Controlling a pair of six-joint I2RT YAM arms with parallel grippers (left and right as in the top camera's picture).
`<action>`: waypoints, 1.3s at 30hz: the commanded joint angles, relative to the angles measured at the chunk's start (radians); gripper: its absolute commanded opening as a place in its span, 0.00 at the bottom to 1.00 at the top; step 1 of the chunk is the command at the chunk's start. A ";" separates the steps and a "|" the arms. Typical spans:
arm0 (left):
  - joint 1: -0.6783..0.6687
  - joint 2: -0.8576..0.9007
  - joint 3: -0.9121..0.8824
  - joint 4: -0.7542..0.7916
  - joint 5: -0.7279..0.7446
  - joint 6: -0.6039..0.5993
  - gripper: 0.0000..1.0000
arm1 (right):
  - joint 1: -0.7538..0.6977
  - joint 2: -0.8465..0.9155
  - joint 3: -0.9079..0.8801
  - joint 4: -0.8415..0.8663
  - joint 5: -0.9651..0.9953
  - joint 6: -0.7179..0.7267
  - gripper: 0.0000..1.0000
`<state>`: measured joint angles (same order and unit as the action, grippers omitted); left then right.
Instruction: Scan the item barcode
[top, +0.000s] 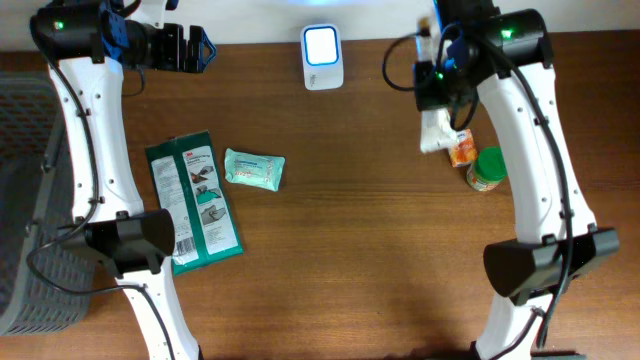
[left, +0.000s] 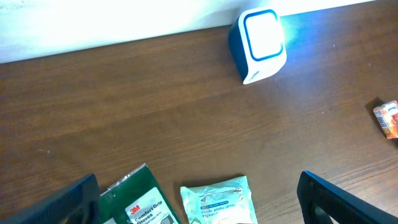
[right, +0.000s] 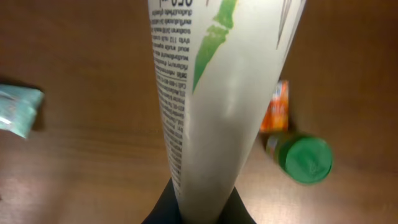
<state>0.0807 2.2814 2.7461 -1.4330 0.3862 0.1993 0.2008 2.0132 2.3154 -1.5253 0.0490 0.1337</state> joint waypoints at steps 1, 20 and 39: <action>0.001 -0.010 0.008 -0.001 0.010 0.016 0.99 | -0.026 0.011 -0.157 0.039 -0.041 0.027 0.04; 0.001 -0.010 0.008 -0.001 0.011 0.016 0.99 | -0.177 0.014 -0.797 0.525 0.091 -0.051 0.15; 0.001 -0.010 0.008 -0.001 0.011 0.016 0.99 | -0.144 0.011 -0.392 0.333 -0.366 -0.051 0.54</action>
<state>0.0807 2.2814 2.7461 -1.4330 0.3862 0.1989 0.0051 2.0357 1.8980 -1.1995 -0.1474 0.0780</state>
